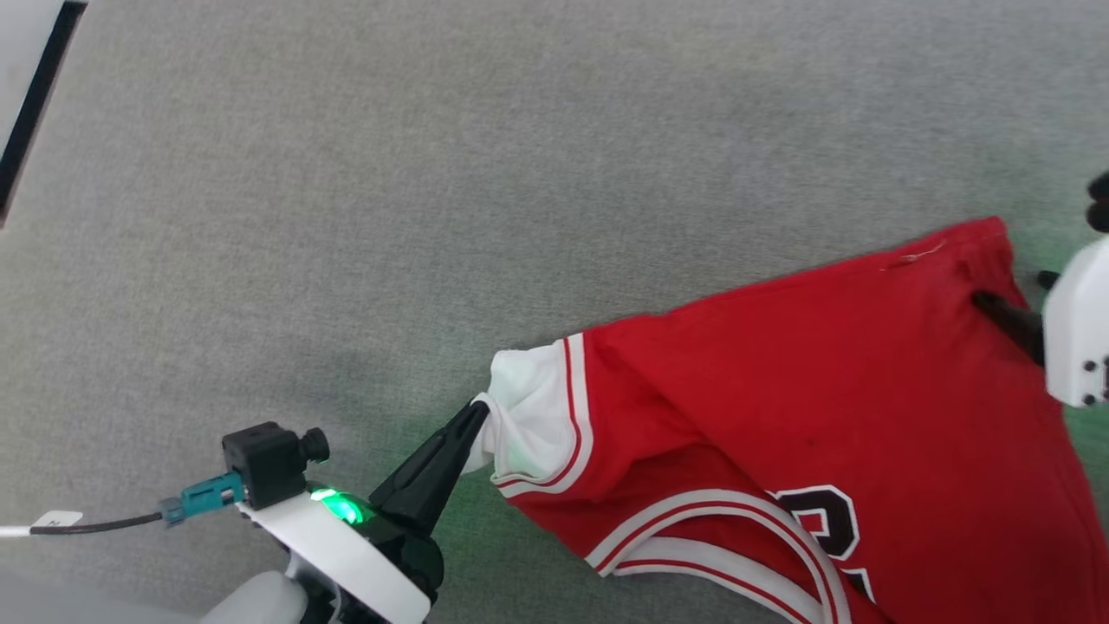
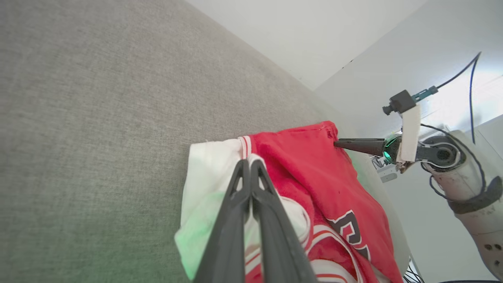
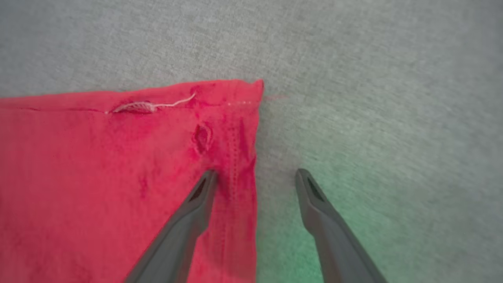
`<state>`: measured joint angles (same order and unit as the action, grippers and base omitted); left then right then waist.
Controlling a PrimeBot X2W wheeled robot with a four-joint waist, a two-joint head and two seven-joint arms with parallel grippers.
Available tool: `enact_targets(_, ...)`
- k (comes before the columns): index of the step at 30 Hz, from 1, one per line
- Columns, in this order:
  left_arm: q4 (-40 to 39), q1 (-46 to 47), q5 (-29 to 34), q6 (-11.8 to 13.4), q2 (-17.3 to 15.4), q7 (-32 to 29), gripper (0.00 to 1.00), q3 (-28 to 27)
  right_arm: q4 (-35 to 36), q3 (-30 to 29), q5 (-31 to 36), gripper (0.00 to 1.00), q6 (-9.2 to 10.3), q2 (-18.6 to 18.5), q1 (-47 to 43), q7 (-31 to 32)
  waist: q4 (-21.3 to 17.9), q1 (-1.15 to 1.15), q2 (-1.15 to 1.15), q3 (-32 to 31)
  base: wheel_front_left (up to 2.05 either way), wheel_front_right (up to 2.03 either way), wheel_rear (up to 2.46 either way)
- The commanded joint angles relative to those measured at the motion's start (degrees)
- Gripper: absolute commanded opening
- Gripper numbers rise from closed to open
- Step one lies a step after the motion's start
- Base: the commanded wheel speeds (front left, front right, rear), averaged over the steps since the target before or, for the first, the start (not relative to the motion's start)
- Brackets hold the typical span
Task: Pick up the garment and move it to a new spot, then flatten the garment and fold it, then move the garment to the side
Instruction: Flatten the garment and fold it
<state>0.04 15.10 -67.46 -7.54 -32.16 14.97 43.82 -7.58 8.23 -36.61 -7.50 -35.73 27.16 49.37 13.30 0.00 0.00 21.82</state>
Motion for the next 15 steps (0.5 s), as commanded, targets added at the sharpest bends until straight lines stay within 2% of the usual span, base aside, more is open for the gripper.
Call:
enact_targets(1, 0.32, 1.18, -0.14, 0.13, 0.43, 0.29, 0.00, 0.31, -1.82, 2.06, 0.45, 1.00, 0.02, 0.36, 1.76, -0.38, 0.96, 0.00, 0.00, 0.94, 0.00, 0.00, 0.00)
enact_targets(5, 1.12, 2.47, -0.46, 0.13, 1.06, 0.29, 0.00, 1.56, -7.33, 7.57, 0.25, 1.00, 0.01, 0.78, 4.04, -0.17, 1.77, 0.00, 0.00, 1.09, 0.00, 0.00, 0.00)
enact_targets(6, 1.30, 2.78, -0.53, 0.13, 1.18, 0.29, 0.00, 1.95, -8.27, 8.83, -0.36, 0.84, 0.01, 0.93, 4.37, 0.14, 1.89, 0.00, 0.00, 1.03, 0.00, 0.00, 0.00)
enact_targets(7, 1.40, 3.17, -0.64, 0.13, 1.31, 0.29, 0.00, 2.64, -8.93, 9.70, -0.85, 0.47, 0.00, 0.94, 4.61, -0.04, 1.96, 0.00, 0.00, 0.95, 0.00, 0.00, 0.00)
enact_targets(9, 2.01, 4.22, -1.09, 0.13, 1.28, 0.29, 0.00, 3.93, -10.11, 10.71, -1.67, 0.00, 0.00, 0.90, 5.46, -1.47, 1.93, 0.00, 0.00, 0.61, 0.00, 0.00, 0.00)
enact_targets(15, 4.40, 10.58, -3.93, 0.13, -0.46, 0.29, 0.00, 8.03, -12.49, 10.72, -3.60, 0.00, 0.03, -0.49, 9.89, -8.92, 0.06, 0.00, 0.00, -1.27, 0.00, 0.00, 0.00)
